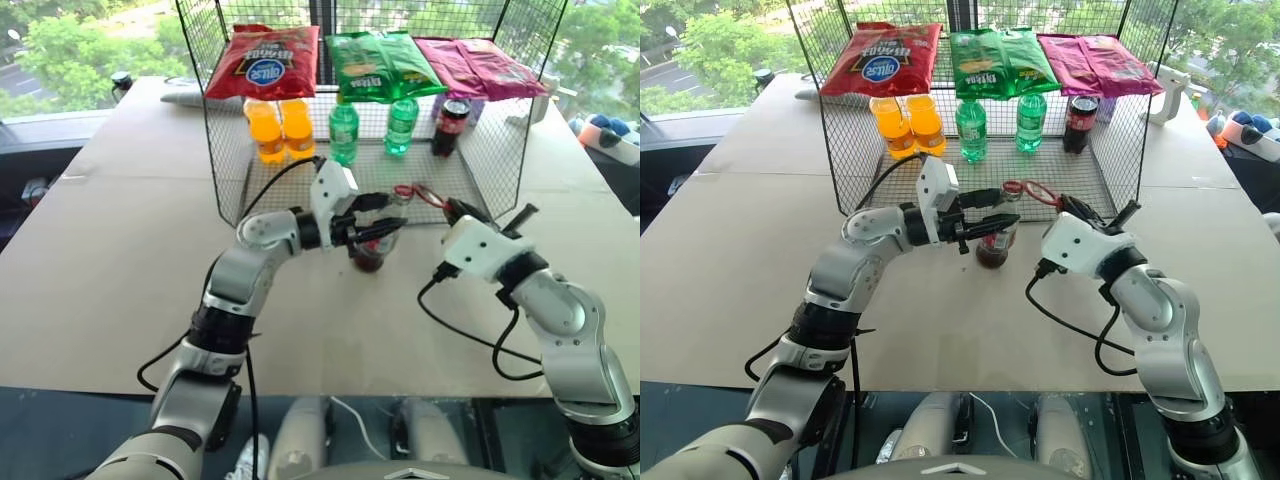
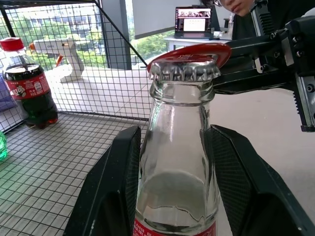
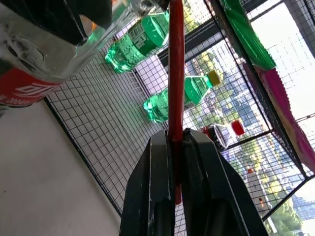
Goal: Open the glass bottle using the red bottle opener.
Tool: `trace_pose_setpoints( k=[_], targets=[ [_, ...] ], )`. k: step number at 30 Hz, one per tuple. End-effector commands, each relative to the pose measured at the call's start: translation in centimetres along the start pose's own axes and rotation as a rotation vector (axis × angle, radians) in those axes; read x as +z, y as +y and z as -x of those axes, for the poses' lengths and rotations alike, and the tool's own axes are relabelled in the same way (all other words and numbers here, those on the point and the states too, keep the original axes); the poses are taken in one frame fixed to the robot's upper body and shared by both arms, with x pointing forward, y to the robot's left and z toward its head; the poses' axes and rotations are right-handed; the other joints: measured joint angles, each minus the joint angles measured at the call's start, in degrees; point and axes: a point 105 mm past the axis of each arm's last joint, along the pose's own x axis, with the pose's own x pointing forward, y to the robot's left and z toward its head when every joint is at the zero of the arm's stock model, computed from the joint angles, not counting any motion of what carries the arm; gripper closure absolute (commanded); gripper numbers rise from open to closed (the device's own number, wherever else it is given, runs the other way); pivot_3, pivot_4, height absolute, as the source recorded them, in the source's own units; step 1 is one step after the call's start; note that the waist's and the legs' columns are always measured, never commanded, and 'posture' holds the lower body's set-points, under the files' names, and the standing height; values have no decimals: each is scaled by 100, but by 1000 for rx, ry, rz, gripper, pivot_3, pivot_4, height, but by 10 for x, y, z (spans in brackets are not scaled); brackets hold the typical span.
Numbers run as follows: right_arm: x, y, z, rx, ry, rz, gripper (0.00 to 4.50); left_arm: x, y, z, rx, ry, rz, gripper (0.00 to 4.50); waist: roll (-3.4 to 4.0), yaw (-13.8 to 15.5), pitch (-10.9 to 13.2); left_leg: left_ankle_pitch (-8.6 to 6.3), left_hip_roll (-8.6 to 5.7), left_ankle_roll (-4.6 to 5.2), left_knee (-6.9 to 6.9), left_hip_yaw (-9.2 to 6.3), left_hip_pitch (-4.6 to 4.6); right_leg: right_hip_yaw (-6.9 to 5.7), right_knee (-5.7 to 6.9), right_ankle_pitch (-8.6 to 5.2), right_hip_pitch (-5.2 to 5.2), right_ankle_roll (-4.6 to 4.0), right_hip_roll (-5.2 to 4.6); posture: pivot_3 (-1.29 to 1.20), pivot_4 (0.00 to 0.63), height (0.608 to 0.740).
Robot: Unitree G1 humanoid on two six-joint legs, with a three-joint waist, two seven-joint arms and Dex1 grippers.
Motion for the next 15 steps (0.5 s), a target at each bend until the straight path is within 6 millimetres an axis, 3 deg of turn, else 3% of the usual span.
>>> trace_pose_setpoints(
  k=[1,15],
  targets=[
    [4,-15,7,-67,-6,39,4500,-11,-4,1,-4,45,23,2433,0,0,0,0,0,0,0,0,0,1,0,0,0,1,0,0,150,740],
    [12,-6,10,-9,-78,211,4500,-11,-3,3,0,49,21,2433,0,-3,0,0,0,0,0,-4,1,1,0,-5,0,8,-1,0,150,740]
  ],
)
